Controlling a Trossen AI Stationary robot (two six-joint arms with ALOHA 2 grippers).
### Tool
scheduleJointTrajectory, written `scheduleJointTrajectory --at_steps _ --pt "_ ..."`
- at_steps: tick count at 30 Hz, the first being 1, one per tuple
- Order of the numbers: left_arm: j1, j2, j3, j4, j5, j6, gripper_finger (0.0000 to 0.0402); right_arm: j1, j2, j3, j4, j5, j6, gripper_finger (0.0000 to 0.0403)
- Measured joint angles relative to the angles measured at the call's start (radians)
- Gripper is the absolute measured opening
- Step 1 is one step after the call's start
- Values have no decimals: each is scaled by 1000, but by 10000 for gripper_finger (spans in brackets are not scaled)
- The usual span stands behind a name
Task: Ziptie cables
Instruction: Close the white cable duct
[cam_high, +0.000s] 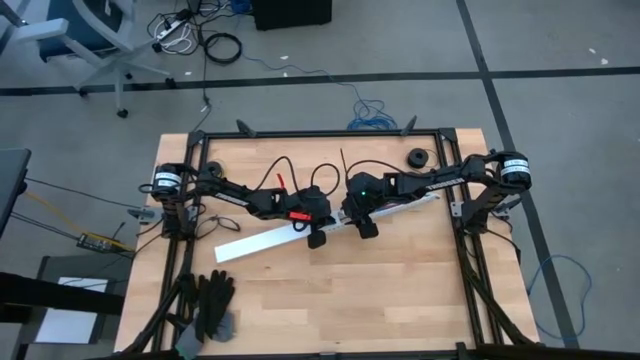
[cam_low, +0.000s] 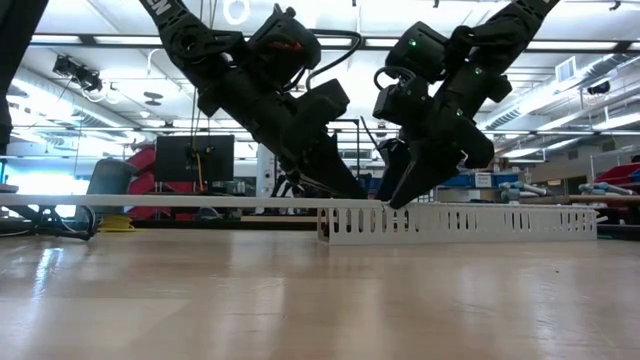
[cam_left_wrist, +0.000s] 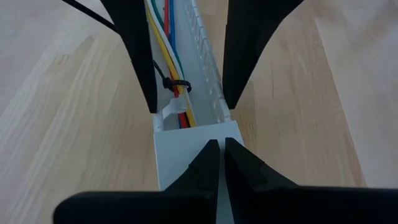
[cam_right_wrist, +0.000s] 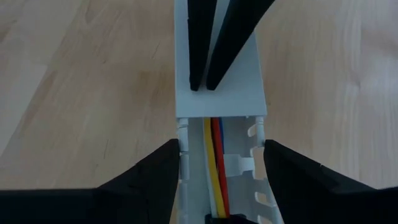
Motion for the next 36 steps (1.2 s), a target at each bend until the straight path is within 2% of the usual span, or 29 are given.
scheduleJointTrajectory --at_steps 29,36 --pt "30 46 0 119 46 7 0 -1 1 -2 10 -19 16 197" --pt "37 46 0 117 37 8 0 0 3 -3 36 36 -1 206"
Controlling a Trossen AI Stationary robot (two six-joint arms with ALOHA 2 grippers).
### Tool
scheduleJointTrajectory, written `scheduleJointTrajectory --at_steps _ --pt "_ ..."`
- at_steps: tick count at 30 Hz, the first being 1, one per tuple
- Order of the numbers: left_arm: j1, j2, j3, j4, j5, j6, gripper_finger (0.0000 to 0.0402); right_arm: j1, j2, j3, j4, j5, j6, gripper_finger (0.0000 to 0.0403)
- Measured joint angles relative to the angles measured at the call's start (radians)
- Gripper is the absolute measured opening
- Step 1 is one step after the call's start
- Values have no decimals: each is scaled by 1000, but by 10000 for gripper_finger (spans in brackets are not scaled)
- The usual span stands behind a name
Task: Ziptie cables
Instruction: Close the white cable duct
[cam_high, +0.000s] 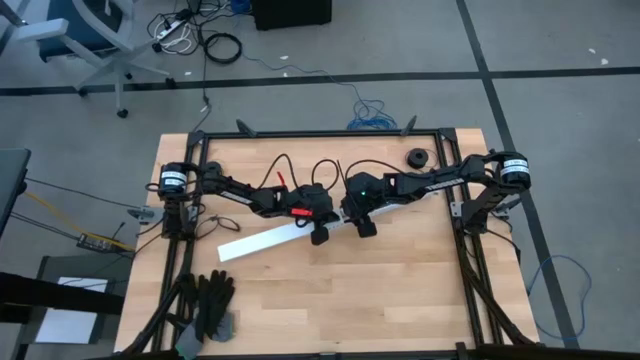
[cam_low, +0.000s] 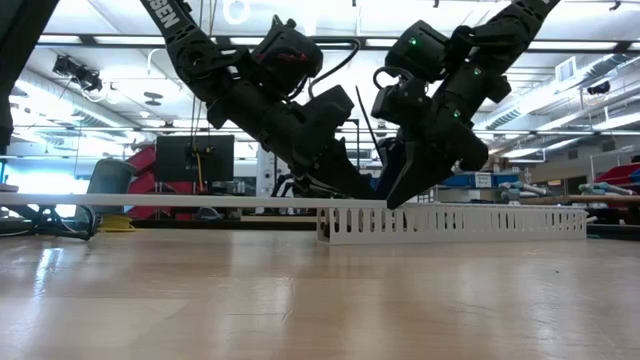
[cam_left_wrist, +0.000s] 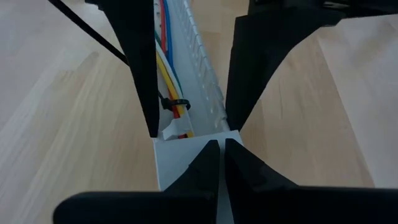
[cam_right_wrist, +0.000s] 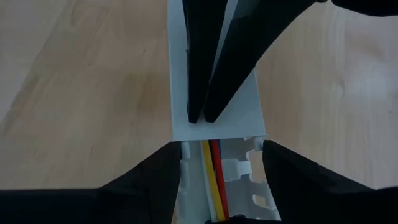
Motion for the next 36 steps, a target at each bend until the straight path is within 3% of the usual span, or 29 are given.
scheduleJointTrajectory --at_steps 11,20,25,36 --pt "3 0 1 -4 -3 3 0 6 -14 0 9 7 -7 235" --pt "4 0 4 -14 -3 2 0 1 -122 3 -59 -2 13 227" --pt "4 0 3 -14 -3 2 0 -16 -86 2 -122 -1 27 223" --pt "4 0 1 -5 1 1 0 -18 -27 3 -73 -12 27 220"
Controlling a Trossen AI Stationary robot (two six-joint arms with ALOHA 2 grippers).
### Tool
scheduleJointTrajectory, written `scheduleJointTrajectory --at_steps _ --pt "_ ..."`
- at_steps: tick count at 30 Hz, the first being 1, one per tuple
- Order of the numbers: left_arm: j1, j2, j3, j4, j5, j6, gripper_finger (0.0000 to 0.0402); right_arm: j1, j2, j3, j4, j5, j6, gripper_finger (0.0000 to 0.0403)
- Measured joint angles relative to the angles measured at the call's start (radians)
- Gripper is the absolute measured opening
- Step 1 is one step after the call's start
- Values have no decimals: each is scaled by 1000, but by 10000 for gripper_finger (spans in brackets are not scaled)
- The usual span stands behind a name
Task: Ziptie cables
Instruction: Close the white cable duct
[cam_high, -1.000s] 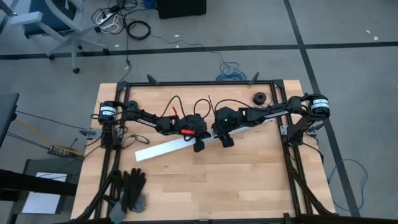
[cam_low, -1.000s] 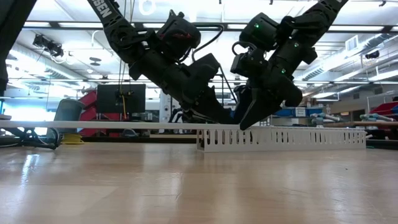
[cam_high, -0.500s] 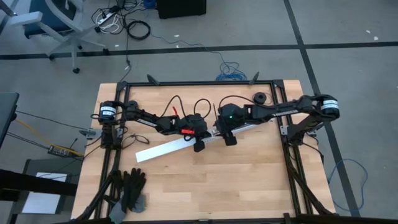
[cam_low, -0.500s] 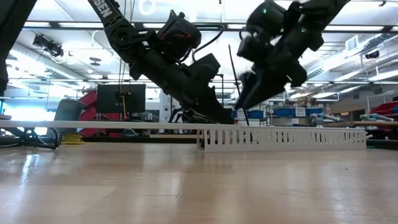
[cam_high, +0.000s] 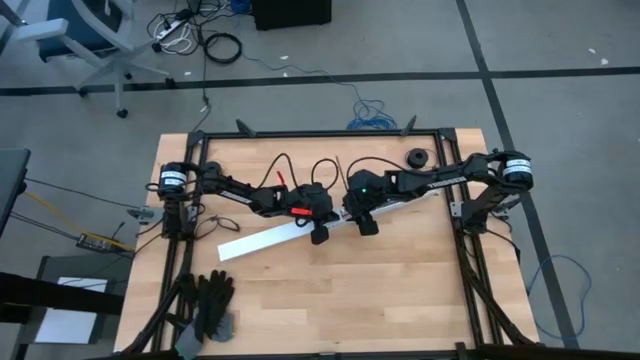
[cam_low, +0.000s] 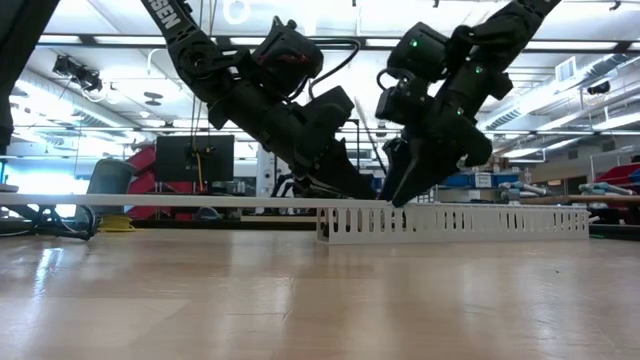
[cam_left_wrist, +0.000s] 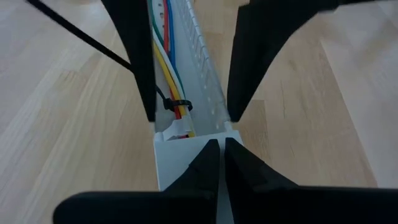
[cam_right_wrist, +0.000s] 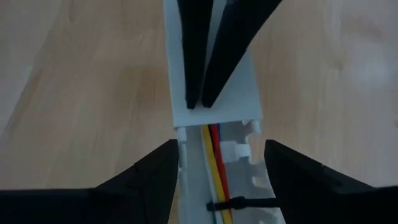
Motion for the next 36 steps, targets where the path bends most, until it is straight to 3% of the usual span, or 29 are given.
scheduleJointTrajectory --at_steps 28,36 --pt "5 2 -1 6 8 0 0 -1 41 -2 38 -15 0 195" --pt "21 40 5 76 42 0 0 -1 41 -2 44 -20 0 196"
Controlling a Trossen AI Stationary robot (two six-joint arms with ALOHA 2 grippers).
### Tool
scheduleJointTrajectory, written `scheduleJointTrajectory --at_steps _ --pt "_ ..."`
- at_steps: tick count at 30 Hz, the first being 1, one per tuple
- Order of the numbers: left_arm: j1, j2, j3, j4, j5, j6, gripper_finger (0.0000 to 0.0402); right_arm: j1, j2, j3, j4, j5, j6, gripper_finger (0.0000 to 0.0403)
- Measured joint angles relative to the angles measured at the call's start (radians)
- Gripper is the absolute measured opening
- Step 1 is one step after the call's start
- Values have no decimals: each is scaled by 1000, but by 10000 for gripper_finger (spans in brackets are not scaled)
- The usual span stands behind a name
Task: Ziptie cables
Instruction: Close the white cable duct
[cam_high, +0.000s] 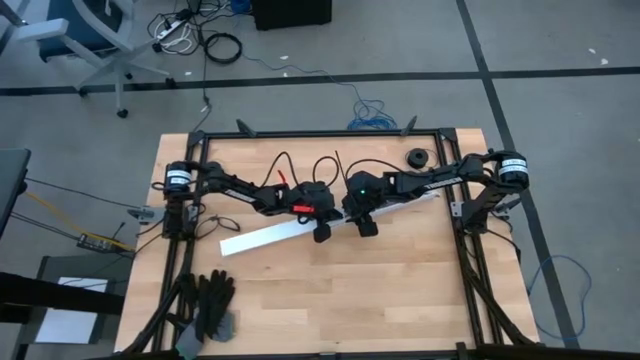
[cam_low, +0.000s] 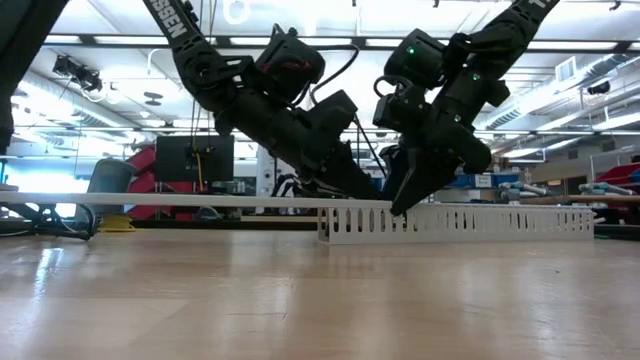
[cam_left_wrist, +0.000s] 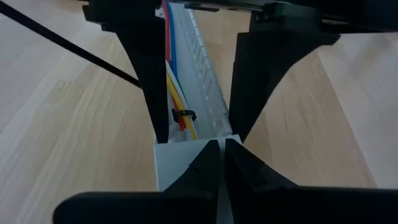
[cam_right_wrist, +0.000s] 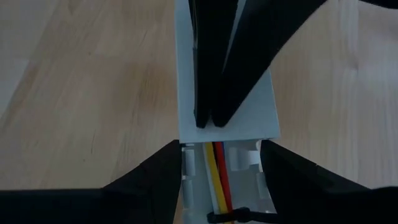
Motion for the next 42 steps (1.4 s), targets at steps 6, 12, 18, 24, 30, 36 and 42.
scheduleJointTrajectory --at_steps 6,12,18,24,30,36,42 --pt "6 26 39 -6 12 12 0 0 0 0 3 4 -7 201" --pt "6 27 58 -45 7 25 0 1 -17 15 -16 33 -29 213" --pt "7 28 59 -23 2 27 0 1 -93 34 0 55 -32 228" --pt "7 29 76 -32 6 30 0 2 -176 33 -87 90 -24 234" --pt "7 31 110 -91 9 30 0 -11 -189 32 -211 96 1 231" --pt "5 30 140 -109 9 53 0 -18 -183 31 -254 95 34 231" --pt "2 -14 175 -200 -3 84 0 -18 -180 30 -262 91 40 229"
